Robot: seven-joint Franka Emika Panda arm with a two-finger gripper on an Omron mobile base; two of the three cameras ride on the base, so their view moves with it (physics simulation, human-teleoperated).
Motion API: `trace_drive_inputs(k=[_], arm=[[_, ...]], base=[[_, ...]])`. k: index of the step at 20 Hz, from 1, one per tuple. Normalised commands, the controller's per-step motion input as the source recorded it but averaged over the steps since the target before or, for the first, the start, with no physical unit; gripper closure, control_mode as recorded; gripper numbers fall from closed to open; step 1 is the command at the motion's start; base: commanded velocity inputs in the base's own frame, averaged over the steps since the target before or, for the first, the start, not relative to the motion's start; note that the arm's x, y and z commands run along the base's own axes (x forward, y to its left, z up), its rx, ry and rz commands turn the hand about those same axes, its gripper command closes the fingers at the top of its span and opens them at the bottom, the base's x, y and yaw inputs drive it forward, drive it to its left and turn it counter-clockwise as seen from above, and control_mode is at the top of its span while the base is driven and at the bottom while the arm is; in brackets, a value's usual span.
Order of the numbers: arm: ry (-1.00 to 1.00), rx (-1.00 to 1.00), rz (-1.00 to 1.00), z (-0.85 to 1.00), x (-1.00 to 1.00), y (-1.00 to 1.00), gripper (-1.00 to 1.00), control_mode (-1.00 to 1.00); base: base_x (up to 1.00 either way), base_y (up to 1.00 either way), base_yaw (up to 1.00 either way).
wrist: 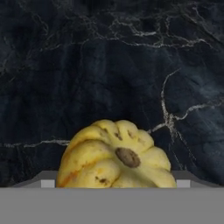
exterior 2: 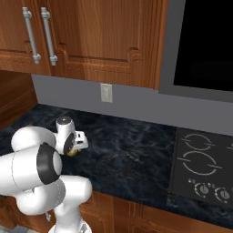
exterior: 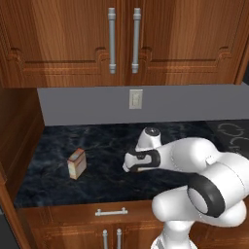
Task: Place the avocado and squash inside the fridge drawer. Close the drawer after placing the vegetables.
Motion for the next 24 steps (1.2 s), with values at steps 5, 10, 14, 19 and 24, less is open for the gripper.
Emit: trace_drive_inputs(k=[5,10,14,19,24], arm=[[-0.10,0.01,0.00,0.37,-0.27,0.00,1.00,-1.00],[-0.10,0.00,0.00,1.00,-0.56,-0.11,1.00,-1.00],[-0.02,0.01,-0.01,1.00,-0.48,-0.09,1.00,-1.00],[0.00,0.04,-0.05,1.00,-0.78,-0.11,1.00,-1.00],[0.00,0.05,-0.06,0.83,-0.99,-0.04,1.00,-1.00]], base=[[0.00,0.00,0.00],[0.00,0.00,0.00],[0.00,0.00,0.00],[0.00,0.00,0.00],[0.00,0.00,0.00]])
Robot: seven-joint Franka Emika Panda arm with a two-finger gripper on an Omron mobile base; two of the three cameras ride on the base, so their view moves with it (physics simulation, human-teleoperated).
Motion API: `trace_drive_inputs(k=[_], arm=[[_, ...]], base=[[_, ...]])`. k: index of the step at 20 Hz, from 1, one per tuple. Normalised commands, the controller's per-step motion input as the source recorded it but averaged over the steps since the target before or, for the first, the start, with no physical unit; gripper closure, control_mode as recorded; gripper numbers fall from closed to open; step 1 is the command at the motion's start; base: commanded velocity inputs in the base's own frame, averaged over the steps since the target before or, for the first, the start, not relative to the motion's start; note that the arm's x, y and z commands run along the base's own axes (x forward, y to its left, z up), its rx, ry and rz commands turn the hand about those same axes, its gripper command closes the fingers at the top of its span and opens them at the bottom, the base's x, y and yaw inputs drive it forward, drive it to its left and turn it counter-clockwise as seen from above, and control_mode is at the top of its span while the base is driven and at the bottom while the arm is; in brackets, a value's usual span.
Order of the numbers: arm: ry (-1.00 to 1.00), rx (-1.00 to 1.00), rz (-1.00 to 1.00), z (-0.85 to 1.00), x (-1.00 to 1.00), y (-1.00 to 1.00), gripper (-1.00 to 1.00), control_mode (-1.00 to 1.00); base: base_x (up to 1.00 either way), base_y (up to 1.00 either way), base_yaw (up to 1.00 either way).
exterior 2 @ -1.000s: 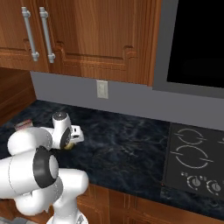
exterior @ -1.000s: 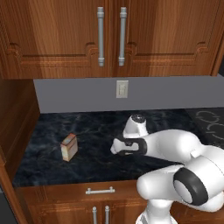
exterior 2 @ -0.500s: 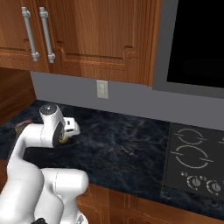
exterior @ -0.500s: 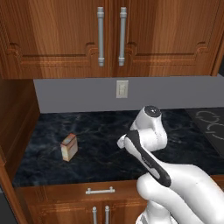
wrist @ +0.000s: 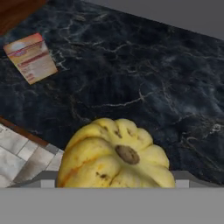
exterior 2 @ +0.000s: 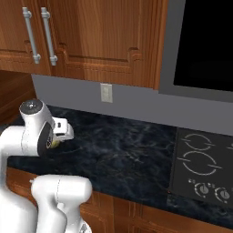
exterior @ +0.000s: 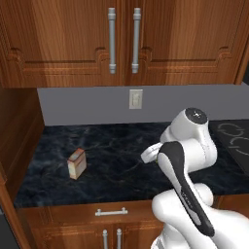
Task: Place the avocado and squash inside the fridge drawer. Close the drawer after placing the vegetables.
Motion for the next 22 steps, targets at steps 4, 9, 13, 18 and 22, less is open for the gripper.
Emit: trace_drive_inputs(k=[4,9,13,18,22], arm=[[0.00,0.07,-0.11,0.44,-1.00,-0.13,1.00,-1.00],[0.00,0.02,-0.13,-0.01,-0.64,-0.02,1.00,-1.00],[0.09,-0.02,-0.01,-0.18,-0.02,0.02,1.00,-1.00],[0.00,0.00,0.00,-0.11,0.00,0.00,1.00,-1.00],[0.00,0.00,-0.10,-0.10,-0.14,0.00,1.00,-1.00]], base=[[0.00,0.00,0.00],[0.00,0.00,0.00],[0.00,0.00,0.00],[0.00,0.00,0.00],[0.00,0.00,0.00]])
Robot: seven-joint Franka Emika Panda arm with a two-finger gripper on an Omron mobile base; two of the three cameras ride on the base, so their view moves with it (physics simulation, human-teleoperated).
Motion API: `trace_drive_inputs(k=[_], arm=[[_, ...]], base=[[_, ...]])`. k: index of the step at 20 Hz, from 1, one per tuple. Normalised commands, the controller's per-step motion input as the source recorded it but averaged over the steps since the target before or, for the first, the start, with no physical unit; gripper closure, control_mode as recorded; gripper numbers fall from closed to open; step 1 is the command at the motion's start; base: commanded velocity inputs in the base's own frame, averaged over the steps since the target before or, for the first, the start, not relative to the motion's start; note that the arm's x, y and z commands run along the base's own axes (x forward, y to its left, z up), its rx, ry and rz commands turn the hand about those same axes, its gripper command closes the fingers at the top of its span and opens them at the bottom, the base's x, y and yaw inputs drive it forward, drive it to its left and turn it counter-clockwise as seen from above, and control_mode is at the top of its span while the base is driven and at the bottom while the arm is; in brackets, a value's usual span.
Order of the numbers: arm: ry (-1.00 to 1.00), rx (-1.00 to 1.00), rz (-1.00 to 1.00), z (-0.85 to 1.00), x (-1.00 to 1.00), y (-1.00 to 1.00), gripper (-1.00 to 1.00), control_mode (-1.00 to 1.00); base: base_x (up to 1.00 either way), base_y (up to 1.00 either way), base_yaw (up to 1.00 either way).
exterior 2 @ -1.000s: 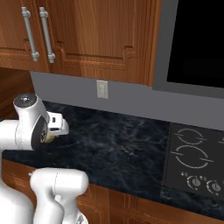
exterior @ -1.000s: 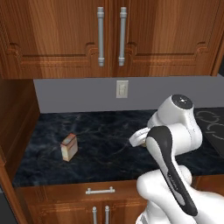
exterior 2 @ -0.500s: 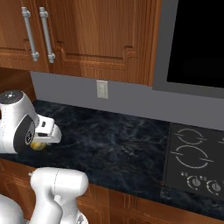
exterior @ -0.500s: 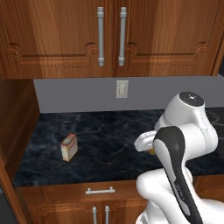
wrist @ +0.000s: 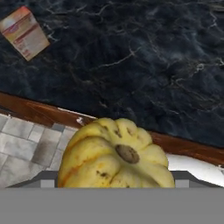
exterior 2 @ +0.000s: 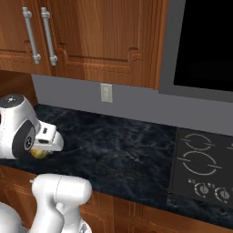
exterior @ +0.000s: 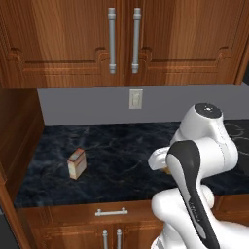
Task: Place the avocado and squash inside the fridge drawer. Close the drawer after placing the vegetables.
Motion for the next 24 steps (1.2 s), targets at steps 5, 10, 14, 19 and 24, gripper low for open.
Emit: trace_drive_inputs(k=[5,10,14,19,24], arm=[[-0.04,0.00,-0.11,-0.01,-0.27,-0.03,1.00,1.00],[0.00,0.00,0.00,0.00,0.00,0.00,1.00,1.00],[0.00,0.00,0.00,0.00,0.00,0.00,1.00,1.00],[0.00,0.00,0.00,0.00,0.00,0.00,1.00,1.00],[0.00,0.00,0.00,0.00,0.00,0.00,1.00,1.00]], base=[[-0.50,-0.20,-0.25],[-0.66,-0.60,-0.57],[-0.28,-0.93,-0.57],[0.01,-1.00,-0.46],[0.14,-1.00,-0.35]])
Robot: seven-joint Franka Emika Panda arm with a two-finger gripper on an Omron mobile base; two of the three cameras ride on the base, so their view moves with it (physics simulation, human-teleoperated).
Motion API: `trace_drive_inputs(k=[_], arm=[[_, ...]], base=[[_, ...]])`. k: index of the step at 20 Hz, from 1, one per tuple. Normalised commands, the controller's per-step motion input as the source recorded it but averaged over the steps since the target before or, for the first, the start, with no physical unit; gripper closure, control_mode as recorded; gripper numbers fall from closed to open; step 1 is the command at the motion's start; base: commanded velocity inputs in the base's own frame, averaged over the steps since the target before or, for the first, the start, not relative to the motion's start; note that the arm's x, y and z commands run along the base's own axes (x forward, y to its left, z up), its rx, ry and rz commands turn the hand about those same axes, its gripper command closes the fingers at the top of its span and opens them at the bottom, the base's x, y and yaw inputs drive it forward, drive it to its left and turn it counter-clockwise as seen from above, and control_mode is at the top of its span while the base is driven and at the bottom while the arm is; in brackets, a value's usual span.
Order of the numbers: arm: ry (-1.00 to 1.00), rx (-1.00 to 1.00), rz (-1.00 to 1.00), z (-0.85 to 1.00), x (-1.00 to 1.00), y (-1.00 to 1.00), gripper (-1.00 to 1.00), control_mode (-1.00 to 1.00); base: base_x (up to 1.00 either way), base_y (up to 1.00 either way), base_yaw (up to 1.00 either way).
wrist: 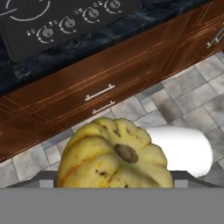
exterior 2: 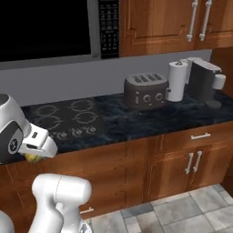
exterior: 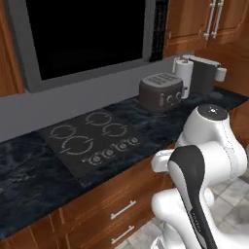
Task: Place the avocado and squash inside the fridge drawer. Close the drawer after placing the vegetables.
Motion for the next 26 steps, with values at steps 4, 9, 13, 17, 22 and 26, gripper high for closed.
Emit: trace_drive_inputs(k=[4,9,13,17,22,26], arm=[[0.00,0.00,0.00,0.00,0.00,0.00,1.00,1.00],[0.00,0.00,0.00,0.00,0.00,0.00,1.00,1.00],[0.00,0.00,0.00,0.00,0.00,0.00,1.00,1.00],[0.00,0.00,0.00,0.00,0.00,0.00,1.00,1.00],[0.00,0.00,0.00,0.00,0.00,0.00,1.00,1.00],[0.00,0.00,0.00,0.00,0.00,0.00,1.00,1.00]], base=[[0.07,-1.00,-0.26],[0.11,-1.00,-0.24],[0.17,-1.00,-0.23],[0.11,-1.00,-0.18],[0.00,-1.00,-0.13],[0.00,-1.00,-0.08]])
